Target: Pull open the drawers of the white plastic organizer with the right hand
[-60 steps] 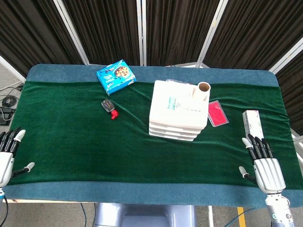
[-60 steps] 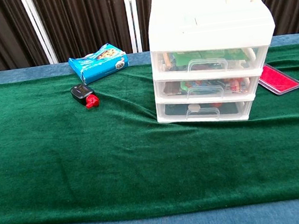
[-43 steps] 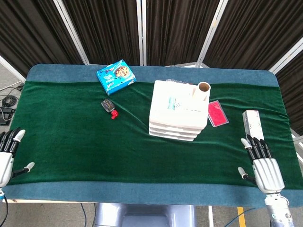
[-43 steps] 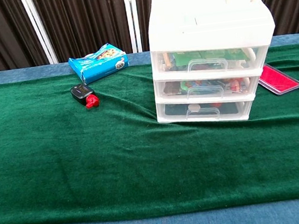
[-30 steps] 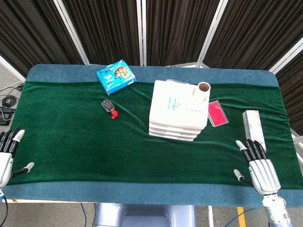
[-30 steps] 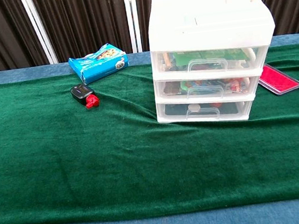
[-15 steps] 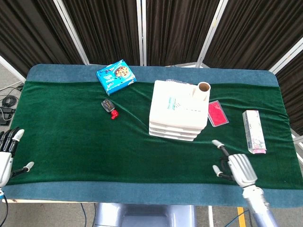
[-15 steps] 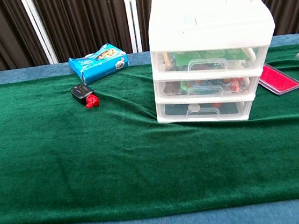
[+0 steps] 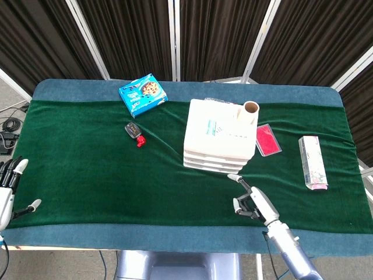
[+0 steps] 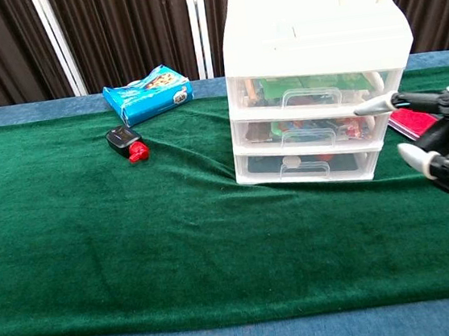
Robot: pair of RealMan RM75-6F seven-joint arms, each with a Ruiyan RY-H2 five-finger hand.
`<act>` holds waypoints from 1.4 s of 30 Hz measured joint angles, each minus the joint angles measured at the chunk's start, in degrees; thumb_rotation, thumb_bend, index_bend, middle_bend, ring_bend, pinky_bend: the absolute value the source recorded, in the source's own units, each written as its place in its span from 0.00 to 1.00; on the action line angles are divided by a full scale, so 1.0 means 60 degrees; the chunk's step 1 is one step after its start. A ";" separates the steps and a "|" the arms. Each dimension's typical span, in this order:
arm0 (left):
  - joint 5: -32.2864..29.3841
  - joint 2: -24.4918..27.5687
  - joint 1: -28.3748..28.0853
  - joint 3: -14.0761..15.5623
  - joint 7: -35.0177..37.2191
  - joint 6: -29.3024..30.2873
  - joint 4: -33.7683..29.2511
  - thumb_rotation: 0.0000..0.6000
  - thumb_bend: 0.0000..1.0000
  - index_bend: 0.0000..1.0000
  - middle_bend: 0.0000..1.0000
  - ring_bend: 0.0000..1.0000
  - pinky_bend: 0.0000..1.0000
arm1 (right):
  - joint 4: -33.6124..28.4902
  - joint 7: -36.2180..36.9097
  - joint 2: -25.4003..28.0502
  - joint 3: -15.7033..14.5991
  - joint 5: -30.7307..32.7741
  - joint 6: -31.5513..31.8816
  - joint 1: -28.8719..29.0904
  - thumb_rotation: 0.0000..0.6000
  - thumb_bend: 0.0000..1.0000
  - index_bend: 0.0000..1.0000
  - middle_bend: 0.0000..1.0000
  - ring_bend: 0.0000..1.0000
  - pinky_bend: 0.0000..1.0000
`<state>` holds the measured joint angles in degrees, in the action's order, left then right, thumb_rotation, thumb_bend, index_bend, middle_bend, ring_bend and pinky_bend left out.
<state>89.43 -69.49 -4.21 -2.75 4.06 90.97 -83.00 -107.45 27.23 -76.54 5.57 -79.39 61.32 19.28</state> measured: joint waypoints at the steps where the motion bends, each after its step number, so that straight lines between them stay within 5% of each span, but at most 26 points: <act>1: 0.0010 0.0004 0.0004 -0.0004 0.0012 0.0023 -0.0003 1.00 0.08 0.00 0.00 0.00 0.00 | -0.0004 0.0140 -0.0069 0.0071 0.0112 -0.0070 0.0054 1.00 0.54 0.15 0.90 0.91 0.77; 13: -0.0067 0.0079 0.0005 -0.0064 0.0269 0.0013 0.0014 1.00 0.08 0.00 0.00 0.00 0.00 | 0.0441 0.0620 -0.1489 0.0602 0.0937 -0.0196 0.0398 1.00 0.54 0.02 0.90 0.91 0.77; 42: -0.0112 0.0250 0.0051 -0.0125 0.0688 0.0088 -0.0014 1.00 0.08 0.00 0.00 0.00 0.00 | 0.1967 0.0206 -0.3755 0.1113 0.1403 0.0138 0.0725 1.00 0.56 0.00 0.90 0.91 0.77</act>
<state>88.76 -67.99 -3.91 -3.51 8.19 91.50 -83.09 -95.65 28.47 -99.08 12.25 -70.97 62.15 23.63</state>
